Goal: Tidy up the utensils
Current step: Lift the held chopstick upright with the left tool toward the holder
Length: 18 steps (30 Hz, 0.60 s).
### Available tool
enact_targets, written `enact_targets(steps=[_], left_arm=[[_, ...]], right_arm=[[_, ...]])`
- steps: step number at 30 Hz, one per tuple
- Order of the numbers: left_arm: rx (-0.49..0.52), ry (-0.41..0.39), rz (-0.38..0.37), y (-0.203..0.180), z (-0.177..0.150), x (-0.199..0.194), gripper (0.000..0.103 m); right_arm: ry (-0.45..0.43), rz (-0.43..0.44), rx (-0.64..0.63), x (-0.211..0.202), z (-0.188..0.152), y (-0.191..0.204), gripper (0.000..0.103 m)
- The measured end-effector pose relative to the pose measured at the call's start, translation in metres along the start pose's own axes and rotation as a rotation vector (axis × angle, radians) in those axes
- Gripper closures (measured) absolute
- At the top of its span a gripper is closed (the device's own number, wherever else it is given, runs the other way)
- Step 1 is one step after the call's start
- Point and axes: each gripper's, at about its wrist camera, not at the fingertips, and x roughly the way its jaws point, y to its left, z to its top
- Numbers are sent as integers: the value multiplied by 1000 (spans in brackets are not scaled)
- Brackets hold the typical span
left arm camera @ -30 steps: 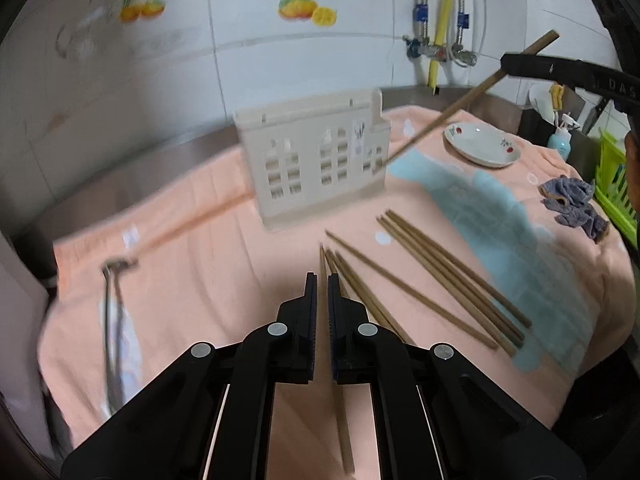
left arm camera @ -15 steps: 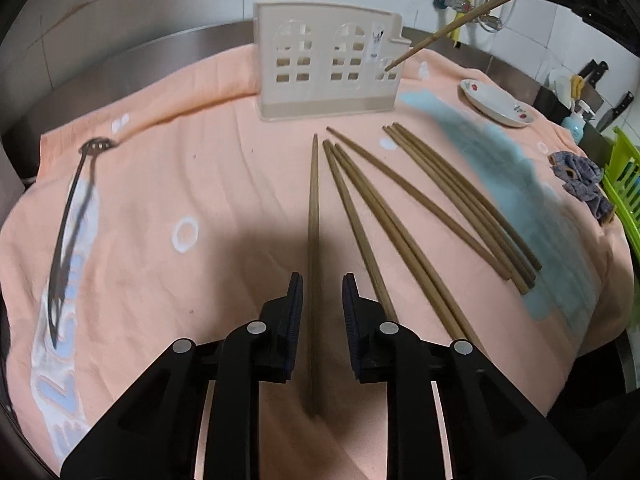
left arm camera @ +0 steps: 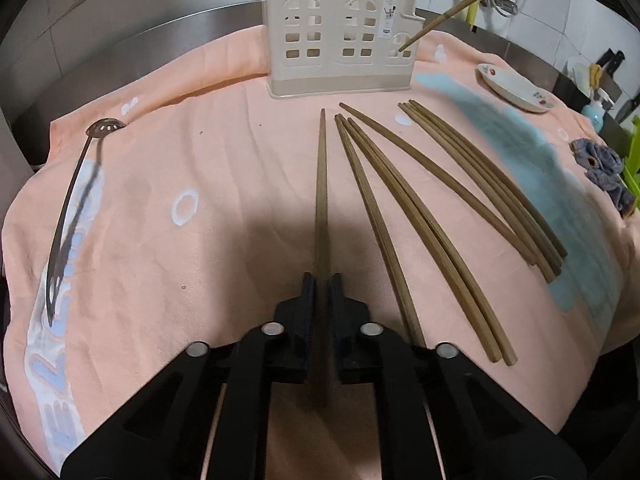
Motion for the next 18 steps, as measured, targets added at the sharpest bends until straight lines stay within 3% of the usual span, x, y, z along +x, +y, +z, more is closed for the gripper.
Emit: enact_targets(steps=[5,11,18], left_arm=[[2,-45,-13,2,13,-17,97],[-1,-172,-22,8,47,-54,97],[22,-254,-20,7,84,-72,97]], right_arm=[[-18,-5,-1,-4,4,0,96],[-44,-10,6,-9,11,-2,96],[-69,-36,11,-8,31,-13,96]])
